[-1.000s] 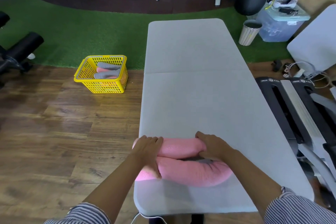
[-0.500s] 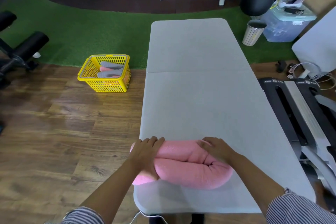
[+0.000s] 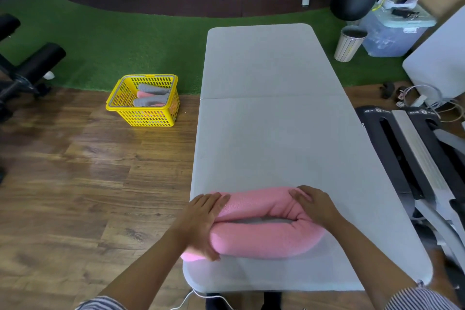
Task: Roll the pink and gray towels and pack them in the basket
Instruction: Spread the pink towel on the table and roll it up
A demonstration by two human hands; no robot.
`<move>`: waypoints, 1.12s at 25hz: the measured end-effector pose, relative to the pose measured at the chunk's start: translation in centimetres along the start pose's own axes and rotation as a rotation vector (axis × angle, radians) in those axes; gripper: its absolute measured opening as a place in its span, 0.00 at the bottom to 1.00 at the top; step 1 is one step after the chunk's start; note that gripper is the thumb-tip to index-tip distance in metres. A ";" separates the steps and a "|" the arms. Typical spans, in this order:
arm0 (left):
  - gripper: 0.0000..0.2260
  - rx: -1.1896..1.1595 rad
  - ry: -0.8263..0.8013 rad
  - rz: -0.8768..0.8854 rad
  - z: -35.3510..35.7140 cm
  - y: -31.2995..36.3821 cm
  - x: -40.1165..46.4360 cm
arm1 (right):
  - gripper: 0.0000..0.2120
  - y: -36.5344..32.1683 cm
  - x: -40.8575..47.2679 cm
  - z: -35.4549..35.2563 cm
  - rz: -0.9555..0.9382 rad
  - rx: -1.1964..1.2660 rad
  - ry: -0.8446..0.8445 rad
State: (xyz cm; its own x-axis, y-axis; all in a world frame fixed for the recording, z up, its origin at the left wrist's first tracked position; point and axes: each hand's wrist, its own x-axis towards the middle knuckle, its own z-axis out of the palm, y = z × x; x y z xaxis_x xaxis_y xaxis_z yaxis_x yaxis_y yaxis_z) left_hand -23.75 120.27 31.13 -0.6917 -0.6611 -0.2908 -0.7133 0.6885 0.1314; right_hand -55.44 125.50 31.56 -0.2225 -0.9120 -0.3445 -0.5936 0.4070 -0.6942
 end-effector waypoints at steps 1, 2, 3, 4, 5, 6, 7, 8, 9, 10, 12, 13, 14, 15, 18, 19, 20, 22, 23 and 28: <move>0.60 0.001 0.011 -0.009 0.1 0.2 0.0 | 0.10 -0.1 -0.1 0.0 0.018 0.011 0.040; 0.59 -0.004 0.025 -0.022 0.3 0.4 0.0 | 0.11 0.0 -0.4 0.3 0.035 0.007 0.105; 0.57 -0.014 0.035 -0.037 0.5 0.6 -0.1 | 0.12 0.0 -1.0 1.0 0.060 -0.013 0.184; 0.57 -0.025 0.050 -0.047 0.6 0.8 -0.1 | 0.15 0.0 -1.7 1.8 0.103 -0.033 0.257; 0.56 -0.038 0.061 -0.055 0.7 0.9 -0.1 | 0.17 0.0 -2.6 2.7 0.157 -0.040 0.305; 0.56 -0.053 0.064 -0.067 0.7 1.0 -0.2 | 0.20 0.1 -3.4 3.5 0.198 -0.043 0.320; 0.56 -0.058 0.062 -0.078 0.8 1.0 -0.3 | 0.22 0.4 -4.0 4.0 0.204 -0.045 0.308; 0.57 -0.052 0.053 -0.083 0.9 1.0 -0.3 | 0.23 0.9 -4.2 4.0 0.180 -0.046 0.277; 0.58 -0.040 0.038 -0.078 0.9 0.9 -0.3 | 0.23 1.5 -4.2 3.5 0.126 -0.050 0.235; 0.60 -0.027 0.013 -0.064 0.9 0.7 -0.3 | 0.22 2.1 -3.9 2.8 0.061 -0.065 0.180; 0.63 0.011 -0.033 -0.029 0.8 0.4 -0.4 | 0.23 3.2 -3.6 0.9 -0.032 -0.104 0.067; 0.63 0.032 -0.055 -0.017 0.8 0.3 -0.5 | 0.26 3.5 -3.6 0.1 -0.048 -0.119 0.022; 0.63 0.048 -0.070 -0.008 0.8 0.2 -0.6 | 0.32 3.6 -3.6 -0.4 -0.057 -0.126 0.003; 0.62 0.055 -0.074 -0.004 0.9 0.3 -0.6 | 0.40 3.7 -3.5 -0.6 -0.070 -0.125 0.009; 0.59 0.043 -0.048 -0.042 1.1 1.3 -0.3 | 0.49 3.2 -2.8 0.2 -0.059 -0.140 0.056; 0.59 0.046 -0.055 -0.059 1.0 1.9 0.0 | 0.49 2.7 -2.5 0.3 -0.067 -0.179 0.074; 0.60 0.062 -0.068 -0.071 0.8 2.4 0.2 | 0.48 2.1 -2.4 0.4 -0.106 -0.258 0.090; 0.61 0.083 -0.101 -0.102 0.7 3.1 0.7 | 0.51 1.1 -2.4 0.3 -0.245 -0.522 0.069; 0.61 0.084 -0.112 -0.120 0.6 3.3 0.9 | 0.58 0.7 -2.5 0.0 -0.298 -0.638 -0.002; 0.55 0.064 -0.095 -0.100 0.5 3.9 1.7 | 0.72 -0.6 -3.2 0.2 -0.326 -0.922 -0.326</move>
State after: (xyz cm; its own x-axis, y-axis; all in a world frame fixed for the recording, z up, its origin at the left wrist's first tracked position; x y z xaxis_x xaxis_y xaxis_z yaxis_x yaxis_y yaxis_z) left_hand -27.66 121.94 30.70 -0.6015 -0.6983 -0.3882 -0.7674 0.6400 0.0379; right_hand -54.17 128.13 32.94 0.1943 -0.8575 -0.4764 -0.9808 -0.1793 -0.0773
